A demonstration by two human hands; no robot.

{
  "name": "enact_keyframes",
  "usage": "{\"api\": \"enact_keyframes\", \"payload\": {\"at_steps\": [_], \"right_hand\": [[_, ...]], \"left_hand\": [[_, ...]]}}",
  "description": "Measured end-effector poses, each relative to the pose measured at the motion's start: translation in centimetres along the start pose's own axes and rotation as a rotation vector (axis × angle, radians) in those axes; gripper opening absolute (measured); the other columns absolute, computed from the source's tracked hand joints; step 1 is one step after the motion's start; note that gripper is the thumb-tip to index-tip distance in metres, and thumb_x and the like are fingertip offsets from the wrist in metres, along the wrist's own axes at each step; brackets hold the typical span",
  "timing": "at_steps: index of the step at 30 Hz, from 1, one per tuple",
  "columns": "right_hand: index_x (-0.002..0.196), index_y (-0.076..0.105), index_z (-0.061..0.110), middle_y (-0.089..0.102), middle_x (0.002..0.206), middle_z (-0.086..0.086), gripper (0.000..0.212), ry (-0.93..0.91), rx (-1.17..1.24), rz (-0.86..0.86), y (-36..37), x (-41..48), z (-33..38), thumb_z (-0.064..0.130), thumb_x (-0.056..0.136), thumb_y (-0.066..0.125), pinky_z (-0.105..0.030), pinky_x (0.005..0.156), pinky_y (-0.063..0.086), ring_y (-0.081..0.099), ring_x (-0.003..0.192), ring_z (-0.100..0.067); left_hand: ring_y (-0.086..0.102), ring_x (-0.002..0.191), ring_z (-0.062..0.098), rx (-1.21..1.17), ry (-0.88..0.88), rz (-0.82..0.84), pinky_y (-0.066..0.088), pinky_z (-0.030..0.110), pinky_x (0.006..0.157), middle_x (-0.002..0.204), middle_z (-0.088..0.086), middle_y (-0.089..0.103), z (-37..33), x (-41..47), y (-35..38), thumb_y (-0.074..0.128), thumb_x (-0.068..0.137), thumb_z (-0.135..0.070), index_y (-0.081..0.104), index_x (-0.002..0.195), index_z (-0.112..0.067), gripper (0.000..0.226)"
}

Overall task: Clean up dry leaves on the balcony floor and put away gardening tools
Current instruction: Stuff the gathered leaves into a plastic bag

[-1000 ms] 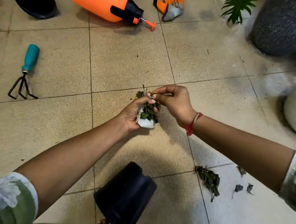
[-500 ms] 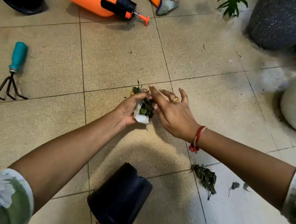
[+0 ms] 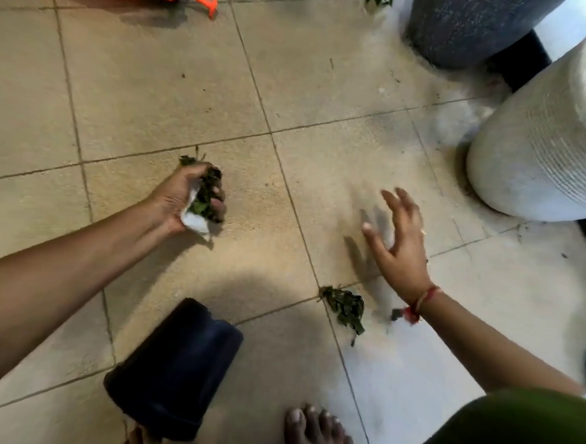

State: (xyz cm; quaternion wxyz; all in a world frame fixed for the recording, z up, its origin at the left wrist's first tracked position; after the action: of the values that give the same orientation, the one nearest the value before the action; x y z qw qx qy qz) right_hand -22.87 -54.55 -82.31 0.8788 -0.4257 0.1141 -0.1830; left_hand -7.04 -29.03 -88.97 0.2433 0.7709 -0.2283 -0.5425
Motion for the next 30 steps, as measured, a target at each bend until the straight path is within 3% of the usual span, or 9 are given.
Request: {"api": "enact_keyframes", "payload": {"at_steps": [2, 3, 5, 7, 15, 18, 21, 26, 30], "right_hand": [[0.146, 0.028, 0.028, 0.011, 0.157, 0.003, 0.072, 0.143, -0.124, -0.085, -2.7, -2.6, -5.1, 0.064, 0.084, 0.039, -0.049, 0.113, 0.021, 0.016, 0.142, -0.022], [0.146, 0.027, 0.028, 0.010, 0.158, 0.001, 0.074, 0.200, -0.211, -0.109, -3.7, -3.6, -7.2, 0.066, 0.083, 0.036, -0.054, 0.115, 0.015, 0.014, 0.143, -0.023], [0.149, 0.020, 0.026, 0.006, 0.159, -0.003, 0.083, 0.307, -0.342, -0.072, -4.3, -4.7, -10.2, 0.073, 0.080, 0.027, -0.054, 0.117, 0.001, 0.012, 0.145, -0.025], [0.151, 0.012, 0.027, 0.001, 0.159, -0.003, 0.088, 0.344, -0.346, 0.024, -3.3, -5.6, -11.5, 0.076, 0.078, 0.020, -0.051, 0.117, -0.005, 0.007, 0.146, -0.024], [0.151, 0.006, 0.023, -0.003, 0.158, 0.000, 0.083, 0.031, -0.240, 0.246, 5.2, -5.2, -3.2, 0.073, 0.085, 0.009, -0.040, 0.118, -0.007, -0.005, 0.146, -0.013], [0.151, 0.010, 0.024, 0.001, 0.159, -0.001, 0.081, -0.123, -0.212, 0.306, 5.8, -4.5, -1.2, 0.072, 0.086, 0.014, -0.044, 0.119, -0.002, -0.002, 0.147, -0.015], [0.152, 0.008, 0.020, -0.001, 0.159, -0.003, 0.091, -0.121, -0.303, 0.211, 3.1, -5.7, -3.0, 0.077, 0.081, 0.017, -0.051, 0.117, -0.002, 0.001, 0.147, -0.020], [0.151, 0.002, 0.017, -0.002, 0.158, -0.013, 0.102, -0.237, -0.516, 0.330, 5.1, -10.8, -4.2, 0.085, 0.076, 0.016, -0.054, 0.114, 0.004, -0.003, 0.146, -0.024], [0.151, -0.008, 0.024, -0.009, 0.157, -0.016, 0.100, -0.238, -0.531, 0.336, 7.4, -7.5, -2.7, 0.080, 0.077, 0.028, -0.052, 0.116, -0.006, -0.007, 0.146, -0.029]], "left_hand": [[0.042, 0.040, 0.005, -0.019, 0.011, -0.013, 0.036, 0.012, 0.043, 0.049, -0.007, 0.044, 0.3, -0.1, 0.2, 0.075, 0.045, -0.023, 0.053, 0.043, -0.019, 0.022], [0.043, 0.040, 0.006, -0.030, 0.020, -0.010, 0.036, 0.012, 0.042, 0.049, -0.007, 0.044, 0.4, -0.2, 0.4, 0.080, 0.036, -0.020, 0.054, 0.043, -0.018, 0.028], [0.044, 0.040, 0.007, -0.045, 0.028, -0.016, 0.038, 0.012, 0.041, 0.050, -0.006, 0.045, 0.5, -0.2, 0.7, 0.086, 0.015, -0.013, 0.054, 0.044, -0.018, 0.043], [0.044, 0.039, 0.007, -0.039, 0.025, -0.030, 0.038, 0.011, 0.041, 0.050, -0.005, 0.046, 0.9, 0.1, 1.2, 0.087, 0.008, -0.011, 0.053, 0.044, -0.017, 0.049], [0.046, 0.042, 0.005, -0.045, 0.005, 0.036, 0.042, 0.014, 0.041, 0.049, -0.006, 0.049, 2.4, 0.2, 3.8, 0.086, 0.013, -0.008, 0.052, 0.044, -0.016, 0.047], [0.048, 0.045, 0.004, -0.051, 0.000, 0.040, 0.042, 0.014, 0.041, 0.051, -0.006, 0.050, 2.3, -0.3, 3.7, 0.087, 0.017, -0.007, 0.054, 0.046, -0.016, 0.045], [0.048, 0.044, 0.004, -0.031, 0.030, 0.048, 0.042, 0.013, 0.042, 0.051, -0.006, 0.051, 1.8, -0.9, 3.3, 0.088, 0.017, -0.009, 0.054, 0.045, -0.016, 0.044], [0.047, 0.041, 0.007, -0.040, 0.024, 0.011, 0.042, 0.013, 0.043, 0.051, -0.004, 0.051, 2.3, -0.7, 2.0, 0.087, 0.015, -0.010, 0.054, 0.046, -0.016, 0.045], [0.049, 0.045, 0.009, -0.040, -0.002, -0.019, 0.043, 0.015, 0.044, 0.056, -0.002, 0.052, 3.0, -0.7, 1.5, 0.086, 0.021, -0.010, 0.055, 0.049, -0.015, 0.042]]}}
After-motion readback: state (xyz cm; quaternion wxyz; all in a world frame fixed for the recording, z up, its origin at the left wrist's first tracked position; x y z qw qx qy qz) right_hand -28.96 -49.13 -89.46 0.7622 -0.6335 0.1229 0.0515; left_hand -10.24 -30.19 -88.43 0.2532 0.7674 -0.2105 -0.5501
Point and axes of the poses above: each hand's wrist, its own x-axis towards the middle knuckle, its own y-axis out of the palm, z = x × y, the point moved 8 cm from there along x, towards the middle knuckle
